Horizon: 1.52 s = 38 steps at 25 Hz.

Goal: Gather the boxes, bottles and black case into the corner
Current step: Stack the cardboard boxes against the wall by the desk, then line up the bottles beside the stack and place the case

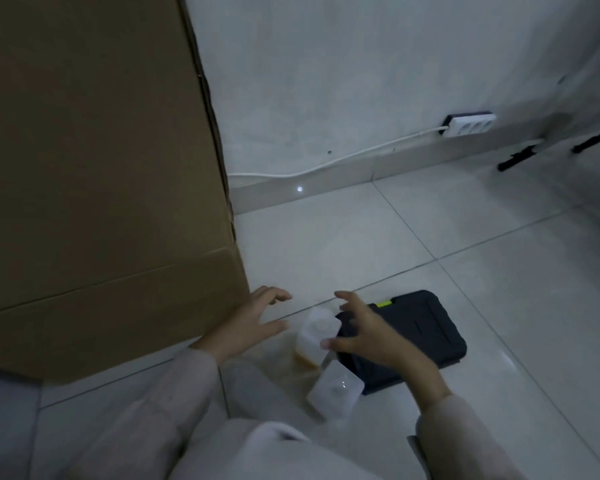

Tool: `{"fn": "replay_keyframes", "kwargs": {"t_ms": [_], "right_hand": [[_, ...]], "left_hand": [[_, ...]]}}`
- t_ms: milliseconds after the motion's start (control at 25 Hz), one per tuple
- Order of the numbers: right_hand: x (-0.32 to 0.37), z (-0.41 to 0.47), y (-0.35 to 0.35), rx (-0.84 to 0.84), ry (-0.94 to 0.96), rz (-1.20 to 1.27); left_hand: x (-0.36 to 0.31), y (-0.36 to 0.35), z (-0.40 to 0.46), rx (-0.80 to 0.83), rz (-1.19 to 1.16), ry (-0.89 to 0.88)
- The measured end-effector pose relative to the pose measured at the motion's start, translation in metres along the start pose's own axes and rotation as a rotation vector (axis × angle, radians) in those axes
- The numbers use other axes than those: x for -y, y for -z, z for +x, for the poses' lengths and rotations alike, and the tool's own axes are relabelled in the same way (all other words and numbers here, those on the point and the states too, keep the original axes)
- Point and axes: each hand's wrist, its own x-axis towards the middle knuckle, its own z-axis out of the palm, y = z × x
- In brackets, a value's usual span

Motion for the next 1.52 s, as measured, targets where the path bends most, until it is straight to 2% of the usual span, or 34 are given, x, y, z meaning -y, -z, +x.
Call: {"fn": "replay_keyframes", "kwargs": {"t_ms": [80, 160, 280, 520, 800, 880, 1040, 1160, 1240, 1280, 1400, 1520], "right_hand": [[-0.013, 0.005, -0.025, -0.009, -0.015, -0.059], [-0.021, 0.011, -0.043, -0.105, -0.037, -0.095], [-0.018, 0.019, -0.048, -0.169, -0.035, -0.123], [-0.005, 0.062, -0.036, -0.186, 0.063, -0.023], [0.025, 0.139, -0.042, -0.313, 0.162, 0.152], [0.033, 0.160, -0.049, -0.342, 0.195, 0.144], [0.055, 0.191, -0.067, -0.423, 0.220, 0.075], [0.054, 0.208, -0.069, -0.281, 0.134, 0.072], [0.055, 0.206, -0.063, -0.025, 0.009, 0.114], [0.051, 0.206, -0.063, 0.052, -0.032, 0.133], [0.037, 0.201, -0.063, 0.072, 0.061, 0.010], [0.035, 0.184, -0.059, 0.042, 0.078, 0.043]], "left_hand": [[-0.008, -0.018, 0.010, 0.093, 0.027, 0.055], [-0.012, -0.034, 0.018, 0.148, 0.074, 0.075], [-0.012, -0.049, 0.027, 0.147, 0.044, 0.155], [-0.005, -0.047, 0.054, -0.060, -0.065, 0.209], [0.015, -0.033, 0.091, -0.493, -0.145, 0.244], [0.022, -0.030, 0.097, -0.522, -0.245, 0.273], [0.027, -0.018, 0.098, -0.456, -0.423, 0.271], [0.020, -0.009, 0.098, -0.461, -0.397, 0.308], [0.019, -0.008, 0.096, -0.495, -0.346, 0.343], [0.020, -0.011, 0.092, -0.490, -0.337, 0.343], [0.026, -0.024, 0.069, -0.427, -0.364, 0.309], [0.030, -0.029, 0.041, -0.376, -0.520, 0.306]]}}
